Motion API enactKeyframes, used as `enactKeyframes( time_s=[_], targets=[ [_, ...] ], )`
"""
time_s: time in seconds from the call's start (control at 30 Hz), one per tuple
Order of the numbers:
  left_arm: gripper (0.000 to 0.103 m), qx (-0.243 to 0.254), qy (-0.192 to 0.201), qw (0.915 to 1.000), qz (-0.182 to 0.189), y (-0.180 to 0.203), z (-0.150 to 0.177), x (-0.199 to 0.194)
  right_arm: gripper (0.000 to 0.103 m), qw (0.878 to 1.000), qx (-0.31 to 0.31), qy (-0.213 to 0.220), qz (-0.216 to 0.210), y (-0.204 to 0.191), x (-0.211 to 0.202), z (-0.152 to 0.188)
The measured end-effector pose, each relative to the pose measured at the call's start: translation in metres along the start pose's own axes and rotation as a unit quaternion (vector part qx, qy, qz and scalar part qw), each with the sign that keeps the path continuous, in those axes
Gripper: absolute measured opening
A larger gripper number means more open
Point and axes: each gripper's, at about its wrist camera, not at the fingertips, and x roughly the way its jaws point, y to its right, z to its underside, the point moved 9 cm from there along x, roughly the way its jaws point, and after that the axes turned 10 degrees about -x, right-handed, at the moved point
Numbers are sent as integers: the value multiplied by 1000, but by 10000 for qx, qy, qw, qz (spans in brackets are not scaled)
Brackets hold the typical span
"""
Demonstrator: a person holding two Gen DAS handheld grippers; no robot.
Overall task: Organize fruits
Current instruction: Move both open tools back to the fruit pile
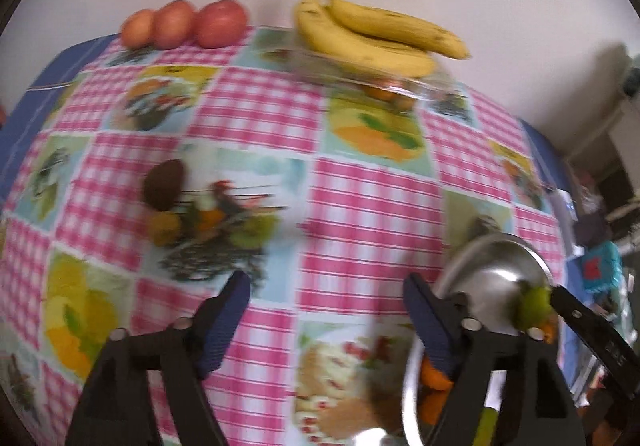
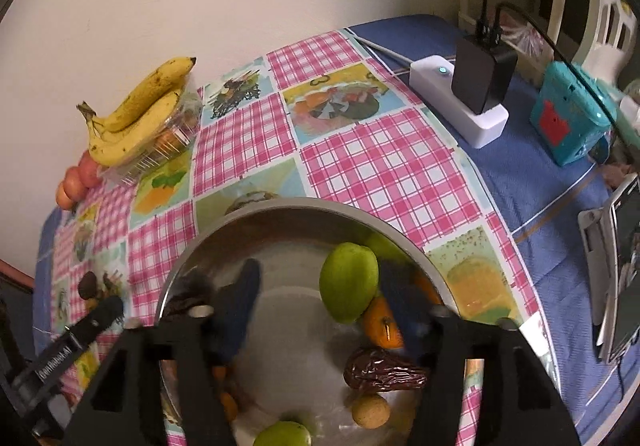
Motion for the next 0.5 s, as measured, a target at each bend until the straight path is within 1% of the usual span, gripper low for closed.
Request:
enactKeyframes(
  time_s=[0.07,0.1,0.13,0.17,0.2,0.23,0.3,0.4,0.5],
  targets=[
    [84,-106,2,9999,-124,-10,-1,0,78,10000,-21,-27,-20,-2,2,1],
    [85,-219,-6,9996,-181,-17,-3,1,78,10000,-41,-45,-15,-3,3,2],
    [88,-345,-12,9992,-209,-23,-4,1,78,10000,-67,-63,-4,-4,5,3],
    [94,-451,-11,9988,-214,-27,-5,2,78,9999,-87,-73,7,-5,6,4],
    [98,-535,0,9983,-220,-32,-5,3,79,9999,-121,-84,21,-6,7,5],
    [99,-580,29,9980,-256,-35,-6,2,80,9999,-146,-81,26,-7,8,5],
    [102,-577,133,9974,-420,-40,-9,0,97,9998,-176,-66,39,-9,9,6],
    [103,-493,307,9962,-642,-45,-14,-4,98,9999,-147,18,-35,-11,7,4],
    [103,-454,353,9959,-694,-48,-17,-6,98,9998,-161,95,-10,-13,5,2]
  ],
)
